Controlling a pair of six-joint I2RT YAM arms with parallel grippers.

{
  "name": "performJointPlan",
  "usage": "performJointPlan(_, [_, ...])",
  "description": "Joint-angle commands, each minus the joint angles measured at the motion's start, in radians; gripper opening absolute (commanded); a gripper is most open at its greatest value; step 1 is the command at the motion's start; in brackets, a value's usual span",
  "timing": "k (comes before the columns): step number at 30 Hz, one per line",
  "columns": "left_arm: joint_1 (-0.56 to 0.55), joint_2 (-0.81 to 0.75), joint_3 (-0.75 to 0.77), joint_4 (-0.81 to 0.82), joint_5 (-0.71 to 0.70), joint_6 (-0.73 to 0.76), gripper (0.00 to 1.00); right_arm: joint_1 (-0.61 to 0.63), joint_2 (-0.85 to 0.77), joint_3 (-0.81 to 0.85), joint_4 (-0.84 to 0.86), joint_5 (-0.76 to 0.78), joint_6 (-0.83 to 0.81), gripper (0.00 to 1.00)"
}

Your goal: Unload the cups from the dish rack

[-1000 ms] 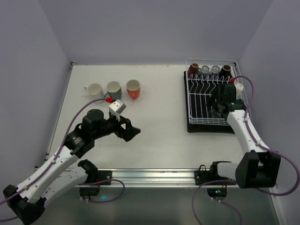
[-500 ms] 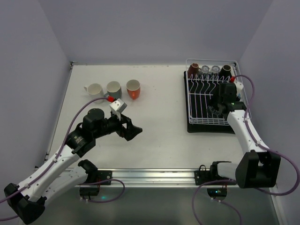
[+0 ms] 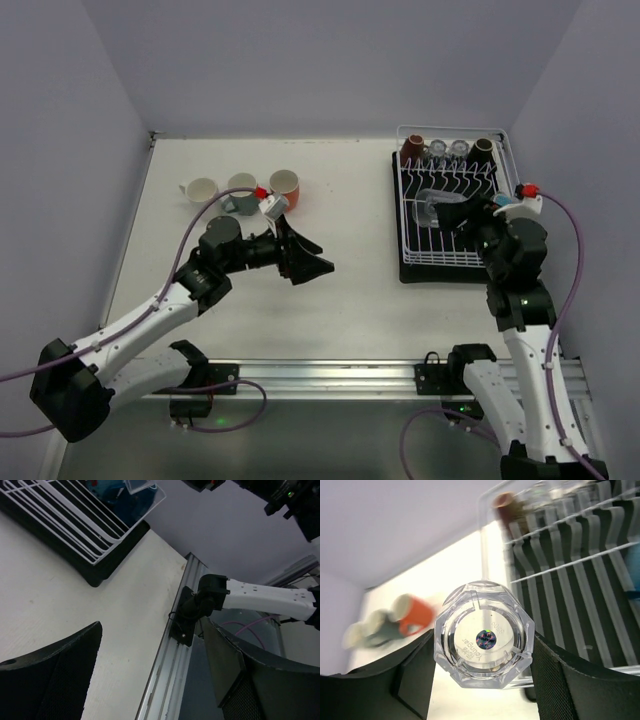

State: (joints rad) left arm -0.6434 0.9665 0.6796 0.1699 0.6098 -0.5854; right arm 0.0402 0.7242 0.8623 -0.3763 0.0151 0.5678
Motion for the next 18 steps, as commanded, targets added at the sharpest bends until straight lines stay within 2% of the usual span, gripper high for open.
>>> performJointPlan(1, [-0.024,0.07,-0.025,0.324,0.119,-0.177,0.85,0.01,-0.08,-0.098,0.214,-0.375,0.202,0.39])
performJointPlan(2, [-0.028,0.102,-0.026,0.356,0.117,-0.191,0.85,0.015,-0.092,-0.123,0.258,-0.497,0.239,0.39])
performJointPlan(5, [-0.047,0.164,-0.034,0.48,0.113,-0.25,0.83,0.044,-0.126,-0.227,0.408,-0.627,0.361,0.39])
performJointPlan(11, [-0.09,0.28,-0.008,0.658,0.097,-0.338,0.82,0.18,-0.129,-0.292,0.513,-0.633,0.434,0.39])
performJointPlan(18, [-0.131,0.363,0.046,0.691,0.062,-0.347,0.74,0.256,-0.079,-0.359,0.649,-0.644,0.503,0.39])
